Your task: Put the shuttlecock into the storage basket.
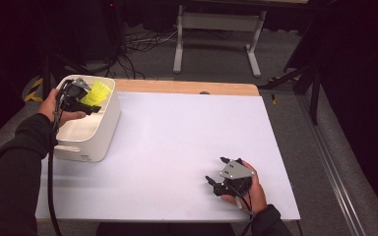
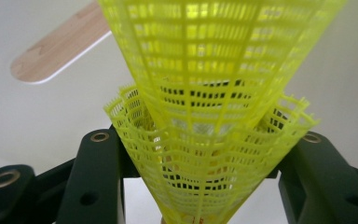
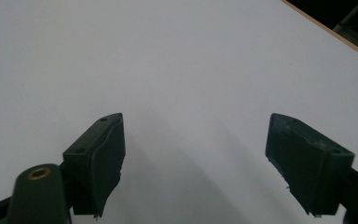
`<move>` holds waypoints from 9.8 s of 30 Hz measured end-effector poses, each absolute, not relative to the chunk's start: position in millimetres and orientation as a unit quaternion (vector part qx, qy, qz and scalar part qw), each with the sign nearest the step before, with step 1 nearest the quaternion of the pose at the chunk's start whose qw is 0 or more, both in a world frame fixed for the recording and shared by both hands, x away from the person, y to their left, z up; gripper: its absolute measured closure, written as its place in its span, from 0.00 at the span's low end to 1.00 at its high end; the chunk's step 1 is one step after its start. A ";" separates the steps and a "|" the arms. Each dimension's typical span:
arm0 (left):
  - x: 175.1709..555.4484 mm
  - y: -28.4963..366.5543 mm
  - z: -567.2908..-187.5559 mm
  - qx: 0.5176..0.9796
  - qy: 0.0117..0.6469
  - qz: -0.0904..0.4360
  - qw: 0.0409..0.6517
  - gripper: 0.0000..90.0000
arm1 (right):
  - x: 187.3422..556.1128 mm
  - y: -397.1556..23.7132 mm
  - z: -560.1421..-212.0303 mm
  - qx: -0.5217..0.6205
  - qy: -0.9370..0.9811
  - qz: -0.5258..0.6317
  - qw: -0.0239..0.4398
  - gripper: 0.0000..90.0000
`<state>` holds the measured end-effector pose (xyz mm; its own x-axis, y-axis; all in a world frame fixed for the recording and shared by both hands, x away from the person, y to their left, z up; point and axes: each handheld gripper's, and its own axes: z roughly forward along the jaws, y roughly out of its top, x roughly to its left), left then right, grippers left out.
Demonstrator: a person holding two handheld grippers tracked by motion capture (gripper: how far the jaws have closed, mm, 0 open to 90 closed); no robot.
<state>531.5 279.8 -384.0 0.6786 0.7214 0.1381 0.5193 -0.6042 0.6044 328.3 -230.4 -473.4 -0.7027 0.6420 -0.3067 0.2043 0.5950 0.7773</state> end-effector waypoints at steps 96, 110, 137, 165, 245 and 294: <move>467.4 262.4 -336.0 0.805 0.302 0.298 0.414 0.17 | 322.1 -228.5 -461.3 0.237 0.834 0.381 0.320 0.23; 457.4 253.2 -334.7 0.804 0.287 0.297 0.429 0.16 | 322.5 -229.8 -459.7 0.237 0.832 0.385 0.321 0.23; 431.7 237.3 -329.6 0.792 0.255 0.311 0.459 0.10 | 320.8 -236.6 -451.0 0.250 0.812 0.410 0.332 0.22; 412.8 217.0 -334.6 0.796 0.215 0.314 0.472 0.10 | 321.0 -236.4 -450.5 0.252 0.810 0.411 0.334 0.21; 365.9 188.5 -375.4 0.795 0.163 0.294 0.505 0.09 | 318.8 -230.4 -452.2 0.239 0.818 0.406 0.329 0.21; 331.7 166.6 -437.7 0.815 0.142 0.276 0.490 0.09 | 313.9 -220.5 -454.3 0.224 0.826 0.403 0.323 0.21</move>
